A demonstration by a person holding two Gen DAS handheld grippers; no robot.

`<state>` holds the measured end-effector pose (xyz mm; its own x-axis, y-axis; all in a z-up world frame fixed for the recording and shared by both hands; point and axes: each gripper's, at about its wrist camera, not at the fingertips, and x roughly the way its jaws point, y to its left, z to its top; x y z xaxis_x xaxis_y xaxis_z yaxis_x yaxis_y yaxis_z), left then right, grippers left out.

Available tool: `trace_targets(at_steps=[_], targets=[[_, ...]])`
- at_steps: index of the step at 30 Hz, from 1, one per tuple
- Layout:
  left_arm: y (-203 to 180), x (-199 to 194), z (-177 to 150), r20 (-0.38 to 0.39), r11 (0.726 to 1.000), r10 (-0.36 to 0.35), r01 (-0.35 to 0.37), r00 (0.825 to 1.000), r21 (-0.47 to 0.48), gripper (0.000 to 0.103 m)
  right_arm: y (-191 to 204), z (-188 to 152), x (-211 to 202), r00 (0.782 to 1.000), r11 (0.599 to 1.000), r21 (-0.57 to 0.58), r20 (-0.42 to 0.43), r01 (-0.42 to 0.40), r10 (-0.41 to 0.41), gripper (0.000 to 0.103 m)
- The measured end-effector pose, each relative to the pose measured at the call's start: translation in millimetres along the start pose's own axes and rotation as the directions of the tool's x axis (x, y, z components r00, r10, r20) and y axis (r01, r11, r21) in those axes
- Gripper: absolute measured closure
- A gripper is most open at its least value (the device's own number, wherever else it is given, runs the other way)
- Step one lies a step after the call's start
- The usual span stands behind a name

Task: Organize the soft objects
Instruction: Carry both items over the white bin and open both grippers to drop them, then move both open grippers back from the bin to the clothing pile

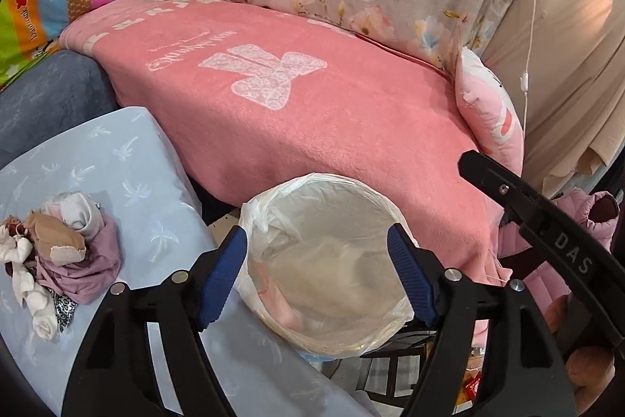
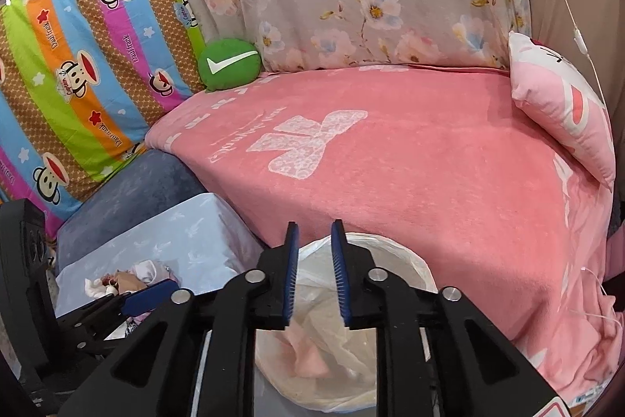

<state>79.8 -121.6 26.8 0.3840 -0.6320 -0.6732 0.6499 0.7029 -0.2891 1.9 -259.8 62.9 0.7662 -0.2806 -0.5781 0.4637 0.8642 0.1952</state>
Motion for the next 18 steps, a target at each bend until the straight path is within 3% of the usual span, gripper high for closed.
trace_targets(at_steps=[5,18], targets=[[0,-2,1,0.020,0.999,0.044,-0.044,0.999,0.015,0.032,2,-5,-1,1.000,1.000,-0.002,-0.004,-0.003,0.003,0.073],[15,-11,-8,0.034,0.994,0.108,-0.108,0.994,-0.018,0.032,21,-26,3,0.998,0.999,-0.018,-0.059,-0.030,0.028,0.065]])
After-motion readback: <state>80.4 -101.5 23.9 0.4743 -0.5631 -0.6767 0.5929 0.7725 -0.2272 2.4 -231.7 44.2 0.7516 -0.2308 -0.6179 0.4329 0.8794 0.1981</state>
